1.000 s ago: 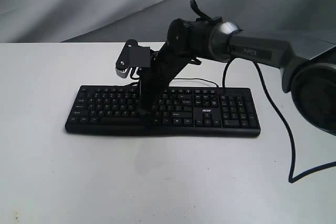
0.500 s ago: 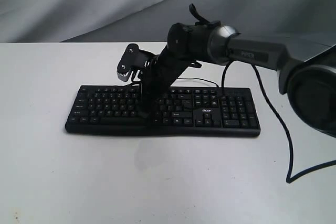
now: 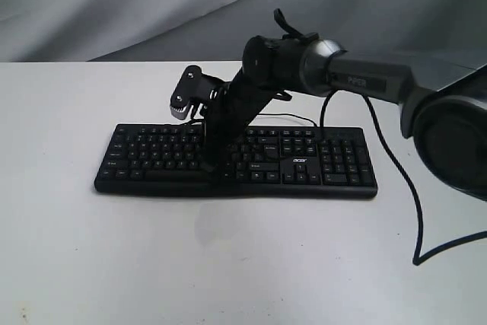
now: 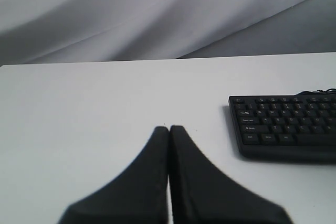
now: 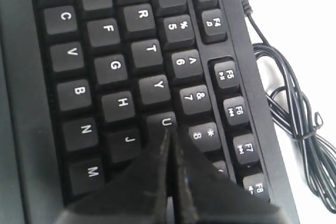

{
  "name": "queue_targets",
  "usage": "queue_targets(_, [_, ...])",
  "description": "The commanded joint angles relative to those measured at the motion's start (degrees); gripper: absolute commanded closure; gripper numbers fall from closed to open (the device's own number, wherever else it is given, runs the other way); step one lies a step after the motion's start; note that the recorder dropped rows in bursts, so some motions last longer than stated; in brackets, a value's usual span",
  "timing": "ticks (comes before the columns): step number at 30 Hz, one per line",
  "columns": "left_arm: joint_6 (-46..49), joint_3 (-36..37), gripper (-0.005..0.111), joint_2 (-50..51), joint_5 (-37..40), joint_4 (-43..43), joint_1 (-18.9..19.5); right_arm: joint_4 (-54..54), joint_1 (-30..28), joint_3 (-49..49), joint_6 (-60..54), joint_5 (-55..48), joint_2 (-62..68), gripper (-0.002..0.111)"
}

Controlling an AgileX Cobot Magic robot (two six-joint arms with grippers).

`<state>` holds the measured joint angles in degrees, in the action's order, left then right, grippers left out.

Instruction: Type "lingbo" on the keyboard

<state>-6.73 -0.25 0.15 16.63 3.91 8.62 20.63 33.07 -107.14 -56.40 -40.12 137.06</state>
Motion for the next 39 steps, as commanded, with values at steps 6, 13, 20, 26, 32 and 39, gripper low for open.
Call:
queue_targets(6, [-0.23, 0.25, 0.106, -0.15, -0.26, -0.46, 0.11, -0.56, 0.57, -0.32, -0.02, -1.66, -4.02, 0.108])
queue_targets(13, [-0.23, 0.25, 0.106, -0.15, -0.26, -0.46, 0.11, 0.75, 2.36, -0.32, 0.09, -2.44, -4.16, 0.108])
queue_targets(20, [-0.23, 0.25, 0.106, -0.15, -0.26, -0.46, 0.11, 0.97, 3.56, -0.32, 0.39, -5.1, -3.79, 0.108])
queue_targets(26, [-0.23, 0.25, 0.106, -0.15, -0.26, -0.46, 0.11, 0.96, 3.54, -0.32, 0.39, -5.12, -2.48, 0.108])
queue_targets(32, [-0.23, 0.25, 0.106, -0.15, -0.26, -0.46, 0.11, 0.96, 3.54, -0.32, 0.39, -4.72, -1.84, 0.108])
queue_targets(39, [-0.23, 0.25, 0.106, -0.15, -0.26, -0.46, 0.11, 0.76, 3.54, -0.32, 0.51, -3.87, -1.55, 0.108])
